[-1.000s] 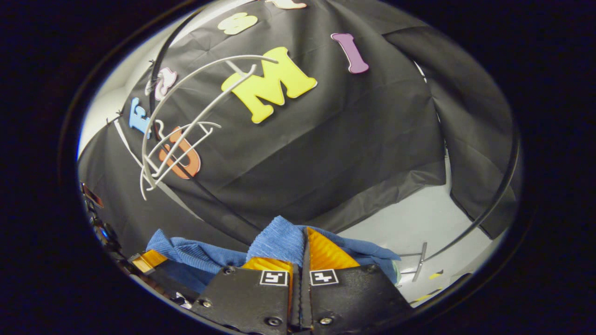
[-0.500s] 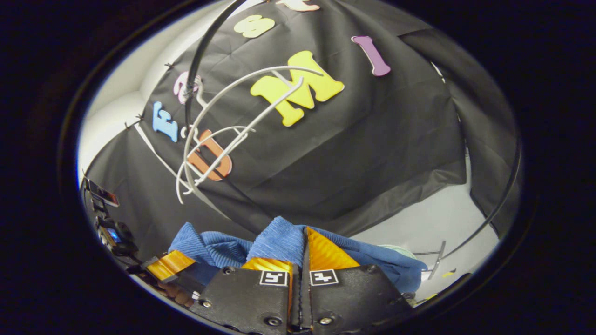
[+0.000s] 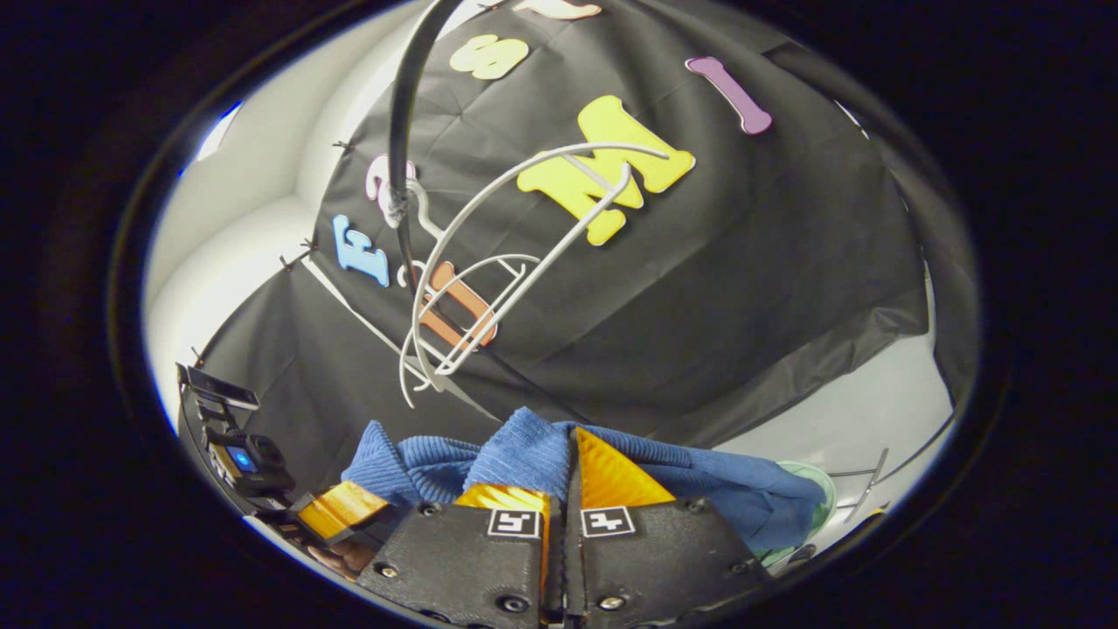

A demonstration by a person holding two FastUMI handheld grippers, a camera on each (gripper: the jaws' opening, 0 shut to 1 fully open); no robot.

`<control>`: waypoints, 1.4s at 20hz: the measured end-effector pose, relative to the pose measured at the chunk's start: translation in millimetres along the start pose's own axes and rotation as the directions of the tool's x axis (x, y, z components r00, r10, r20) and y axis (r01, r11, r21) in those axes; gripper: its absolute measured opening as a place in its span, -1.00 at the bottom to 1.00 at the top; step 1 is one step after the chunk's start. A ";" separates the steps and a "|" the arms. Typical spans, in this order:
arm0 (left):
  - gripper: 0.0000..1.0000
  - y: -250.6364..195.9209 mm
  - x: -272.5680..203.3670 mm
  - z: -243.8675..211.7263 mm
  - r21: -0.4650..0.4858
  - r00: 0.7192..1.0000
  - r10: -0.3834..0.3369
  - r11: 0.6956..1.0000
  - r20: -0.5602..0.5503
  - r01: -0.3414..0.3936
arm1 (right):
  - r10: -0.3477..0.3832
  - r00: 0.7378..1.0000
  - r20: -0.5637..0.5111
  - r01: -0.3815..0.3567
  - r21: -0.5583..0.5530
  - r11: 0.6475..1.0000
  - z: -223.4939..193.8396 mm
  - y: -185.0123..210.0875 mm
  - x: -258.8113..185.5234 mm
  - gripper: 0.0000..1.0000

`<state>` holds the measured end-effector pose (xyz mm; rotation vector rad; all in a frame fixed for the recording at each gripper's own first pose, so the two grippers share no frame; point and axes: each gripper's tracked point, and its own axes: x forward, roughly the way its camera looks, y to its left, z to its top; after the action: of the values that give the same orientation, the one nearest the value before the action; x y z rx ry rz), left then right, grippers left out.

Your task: Grasp the clothes on the hanger with both hands and then place them into the laundry hamper below.

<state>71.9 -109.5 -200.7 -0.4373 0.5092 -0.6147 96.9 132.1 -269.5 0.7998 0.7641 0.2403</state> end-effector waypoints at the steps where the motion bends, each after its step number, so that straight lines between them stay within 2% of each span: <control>1: -0.78 4.4 3.7 -9.1 -0.009 1.000 0.011 1.000 -0.013 -0.011 | -0.011 1.000 -0.011 0.011 0.009 1.000 -5.3 -10.1 6.3 -0.92; 3: -0.88 17.9 14.3 -33.9 -0.039 0.998 0.035 0.999 -0.049 -0.037 | -0.048 0.998 -0.040 0.049 0.027 0.998 -16.6 -38.5 19.1 -0.92; 7: -0.88 45.9 30.1 -98.3 -0.132 0.981 0.088 0.985 -0.173 -0.111 | -0.132 0.981 -0.144 0.150 0.117 0.982 -53.8 -103.4 48.1 -0.92; 9: -0.89 57.8 34.7 -123.7 -0.136 0.967 0.116 0.979 -0.226 -0.150 | -0.184 0.965 -0.189 0.209 0.127 0.970 -73.5 -136.5 58.2 -0.91; 13: -0.89 78.7 47.5 -167.7 -0.124 0.937 0.149 0.973 -0.315 -0.196 | -0.254 0.932 -0.258 0.287 0.102 0.952 -100.4 -175.4 76.3 -0.91; 15: -0.89 89.7 53.3 -190.5 -0.117 0.920 0.162 0.969 -0.356 -0.216 | -0.317 0.902 -0.292 0.347 0.055 0.936 -114.8 -197.1 84.3 -0.90; 18: -0.89 93.1 54.7 -219.5 -0.092 0.880 0.196 0.961 -0.432 -0.260 | -0.455 0.808 -0.375 0.454 -0.097 0.886 -138.8 -233.1 81.5 -0.88; 21: -0.90 94.0 58.6 -241.9 -0.072 0.843 0.216 0.956 -0.492 -0.286 | -0.497 0.759 -0.420 0.466 -0.183 0.866 -155.2 -241.5 82.3 -0.87; 23: -0.90 91.8 61.0 -254.5 -0.058 0.818 0.231 0.950 -0.526 -0.306 | -0.516 0.717 -0.468 0.468 -0.226 0.854 -157.7 -240.5 74.9 -0.84; 25: -0.89 91.4 62.6 -265.1 -0.051 0.790 0.241 0.945 -0.563 -0.324 | -0.536 0.685 -0.494 0.469 -0.264 0.843 -157.7 -245.4 71.4 -0.71; 26: -0.89 90.4 62.5 -270.5 -0.047 0.773 0.249 0.940 -0.584 -0.338 | -0.544 0.673 -0.501 0.469 -0.280 0.838 -159.5 -246.0 68.6 -0.54; 27: -0.90 89.2 60.2 -274.8 -0.041 0.750 0.251 0.937 -0.611 -0.347 | -0.557 0.661 -0.502 0.475 -0.295 0.829 -159.7 -249.2 65.9 -0.46; 28: -0.89 91.0 61.3 -284.6 -0.026 0.722 0.258 0.934 -0.642 -0.357 | -0.569 0.653 -0.501 0.480 -0.308 0.822 -158.2 -251.8 65.2 -0.26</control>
<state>-7.3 -148.1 -492.7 -0.2630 1.2619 -0.3835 12.4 77.7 -556.9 0.3139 1.5097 -0.0013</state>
